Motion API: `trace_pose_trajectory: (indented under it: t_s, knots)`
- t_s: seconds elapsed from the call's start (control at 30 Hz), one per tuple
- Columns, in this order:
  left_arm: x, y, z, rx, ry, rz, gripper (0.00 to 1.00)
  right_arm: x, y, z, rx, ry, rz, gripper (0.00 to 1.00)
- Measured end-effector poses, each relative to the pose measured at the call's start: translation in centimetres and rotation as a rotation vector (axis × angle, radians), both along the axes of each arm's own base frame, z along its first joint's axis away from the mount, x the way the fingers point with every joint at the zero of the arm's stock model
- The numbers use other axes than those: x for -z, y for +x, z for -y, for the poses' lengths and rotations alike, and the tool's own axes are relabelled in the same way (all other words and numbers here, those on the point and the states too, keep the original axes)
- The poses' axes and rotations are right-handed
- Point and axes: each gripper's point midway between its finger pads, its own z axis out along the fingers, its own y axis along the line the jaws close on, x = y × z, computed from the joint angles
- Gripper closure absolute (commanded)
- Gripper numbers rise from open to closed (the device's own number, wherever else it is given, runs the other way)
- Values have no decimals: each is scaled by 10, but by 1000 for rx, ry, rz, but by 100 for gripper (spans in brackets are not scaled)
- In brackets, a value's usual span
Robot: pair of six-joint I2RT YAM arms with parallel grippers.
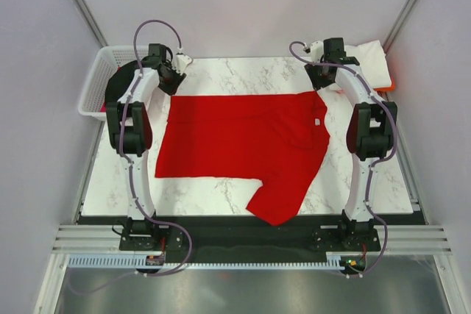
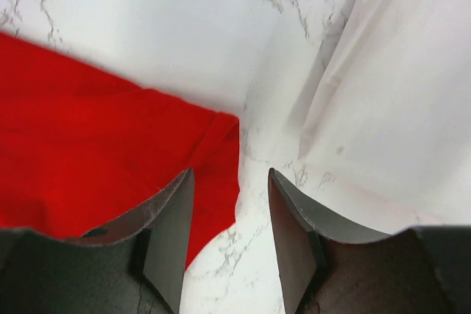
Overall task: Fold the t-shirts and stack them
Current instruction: Fold the tshirt
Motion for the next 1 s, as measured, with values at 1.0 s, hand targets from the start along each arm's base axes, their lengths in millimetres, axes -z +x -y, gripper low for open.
trace_pose_trajectory:
  t_s: [1.0]
  knots:
    - [30, 6, 9, -96, -126, -113, 50, 80, 28, 5, 32, 124, -106, 52]
